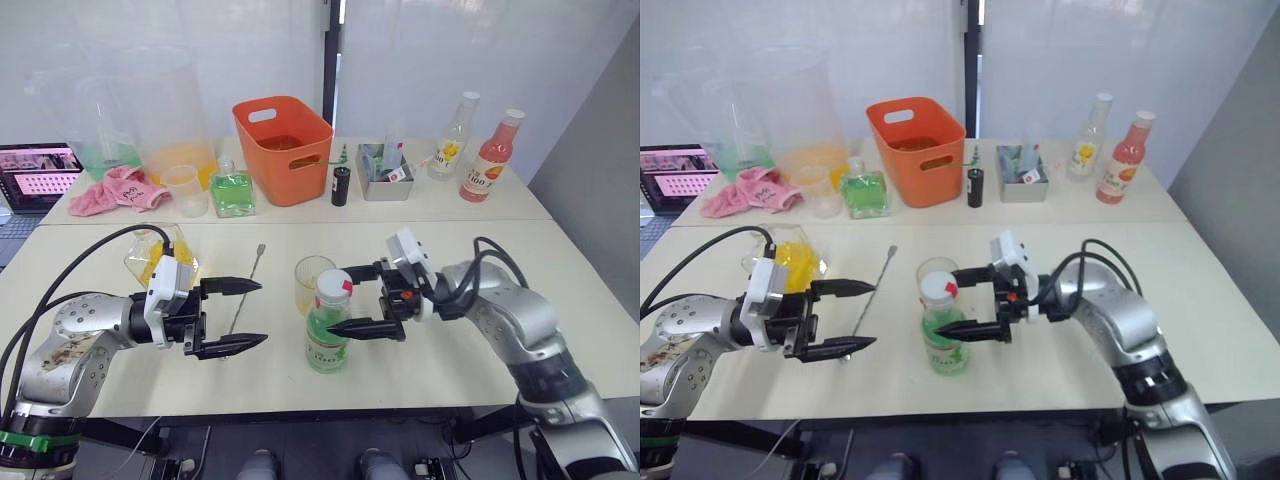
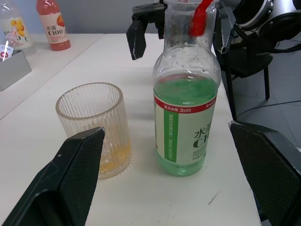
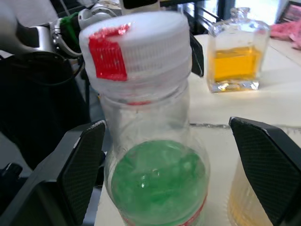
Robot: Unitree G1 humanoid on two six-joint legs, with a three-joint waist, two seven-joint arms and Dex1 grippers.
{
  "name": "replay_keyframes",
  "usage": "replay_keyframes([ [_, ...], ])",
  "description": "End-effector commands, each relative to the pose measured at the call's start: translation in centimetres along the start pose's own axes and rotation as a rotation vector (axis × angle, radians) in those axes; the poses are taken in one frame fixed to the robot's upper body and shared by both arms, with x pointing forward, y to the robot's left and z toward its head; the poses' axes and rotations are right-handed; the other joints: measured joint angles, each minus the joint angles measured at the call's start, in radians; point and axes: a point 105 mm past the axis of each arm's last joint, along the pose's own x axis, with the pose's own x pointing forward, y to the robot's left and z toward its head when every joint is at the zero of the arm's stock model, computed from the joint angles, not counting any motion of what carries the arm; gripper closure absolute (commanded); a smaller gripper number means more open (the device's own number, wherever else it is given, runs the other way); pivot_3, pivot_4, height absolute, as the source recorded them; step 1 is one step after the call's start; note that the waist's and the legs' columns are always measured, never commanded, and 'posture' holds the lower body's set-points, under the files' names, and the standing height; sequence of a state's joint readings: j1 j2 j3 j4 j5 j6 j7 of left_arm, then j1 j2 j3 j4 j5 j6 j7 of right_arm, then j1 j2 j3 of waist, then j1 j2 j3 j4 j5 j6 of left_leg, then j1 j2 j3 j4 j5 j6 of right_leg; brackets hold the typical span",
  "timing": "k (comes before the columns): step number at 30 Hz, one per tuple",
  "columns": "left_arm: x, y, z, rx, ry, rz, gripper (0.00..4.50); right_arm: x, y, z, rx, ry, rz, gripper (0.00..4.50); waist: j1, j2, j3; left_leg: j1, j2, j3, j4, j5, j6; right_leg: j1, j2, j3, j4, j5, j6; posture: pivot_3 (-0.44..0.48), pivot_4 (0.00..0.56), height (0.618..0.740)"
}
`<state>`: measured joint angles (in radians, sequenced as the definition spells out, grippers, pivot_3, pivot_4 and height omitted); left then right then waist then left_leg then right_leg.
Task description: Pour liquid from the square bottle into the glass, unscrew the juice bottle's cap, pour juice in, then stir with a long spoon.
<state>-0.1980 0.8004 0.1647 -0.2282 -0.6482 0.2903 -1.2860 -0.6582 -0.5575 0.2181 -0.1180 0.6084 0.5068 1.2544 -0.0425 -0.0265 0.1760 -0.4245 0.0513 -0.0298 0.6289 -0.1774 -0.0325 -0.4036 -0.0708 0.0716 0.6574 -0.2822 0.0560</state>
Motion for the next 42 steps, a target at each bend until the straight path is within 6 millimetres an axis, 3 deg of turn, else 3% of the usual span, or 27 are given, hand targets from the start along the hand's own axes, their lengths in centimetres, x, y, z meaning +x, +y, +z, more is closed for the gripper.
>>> replay_keyframes([
  [1,-0.4,-0.2,1.0,0.039,0.002,0.002,0.00,-0.1,0.2,0.8,-0.062,-0.013,0.054,0.57,0.003,0.000,0.000,0.000,0.000,0.000,0.000,0.000,0.000,0.000,0.000,0.000,0.000,0.000,0.000,0.000,0.150,0.739],
  [8,-0.5,-0.3,1.0,0.036,0.008,0.001,0.00,-0.1,0.6,1.8,-0.072,-0.054,0.092,2.92,0.004,0.000,0.000,0.000,0.000,0.000,0.000,0.000,0.000,0.000,0.000,0.000,0.000,0.000,0.000,0.000,0.150,0.739],
  [10,-0.5,-0.3,0.9,0.035,0.008,0.000,0.00,-0.1,0.6,2.0,-0.073,-0.064,0.091,3.27,0.003,0.000,0.000,0.000,0.000,0.000,0.000,0.000,0.000,0.000,0.000,0.000,0.001,0.000,0.000,0.000,0.150,0.739],
  [15,-0.5,-0.2,0.9,0.036,0.008,-0.001,0.00,0.1,0.8,2.6,-0.100,-0.081,0.038,3.29,0.003,0.000,0.000,0.000,0.000,0.000,0.000,0.000,0.000,0.000,0.000,0.000,0.001,0.000,0.000,0.000,0.150,0.739],
  [21,-0.5,-0.2,0.7,0.036,0.004,0.004,0.00,0.7,2.8,3.5,-0.119,-0.037,-0.109,3.29,0.007,0.000,0.000,0.000,0.000,0.000,0.000,0.000,0.000,-0.001,0.000,0.000,0.001,0.000,0.000,0.000,0.150,0.739],
  [25,-0.4,-0.2,0.4,0.031,0.000,0.000,0.00,2.2,4.1,3.8,-0.085,-0.013,-0.244,3.29,0.006,0.000,0.000,0.000,0.000,0.000,0.000,0.000,0.000,-0.001,0.000,0.000,0.001,0.000,0.000,0.000,0.150,0.739],
  [35,-0.2,-0.2,0.5,0.021,-0.005,-0.031,0.00,3.5,3.0,2.0,-0.053,0.024,-0.379,3.29,0.005,0.000,0.000,-0.001,0.000,0.000,0.000,0.000,0.000,-0.001,0.000,0.000,0.000,0.000,0.000,0.000,0.150,0.739],
  [42,-0.1,-0.1,0.5,0.019,-0.004,-0.041,0.00,3.9,3.1,0.5,-0.069,0.068,-0.293,3.29,0.002,0.000,0.000,0.000,0.000,0.000,0.000,0.000,0.000,0.000,0.000,0.000,0.001,0.000,0.000,0.000,0.150,0.739],
])
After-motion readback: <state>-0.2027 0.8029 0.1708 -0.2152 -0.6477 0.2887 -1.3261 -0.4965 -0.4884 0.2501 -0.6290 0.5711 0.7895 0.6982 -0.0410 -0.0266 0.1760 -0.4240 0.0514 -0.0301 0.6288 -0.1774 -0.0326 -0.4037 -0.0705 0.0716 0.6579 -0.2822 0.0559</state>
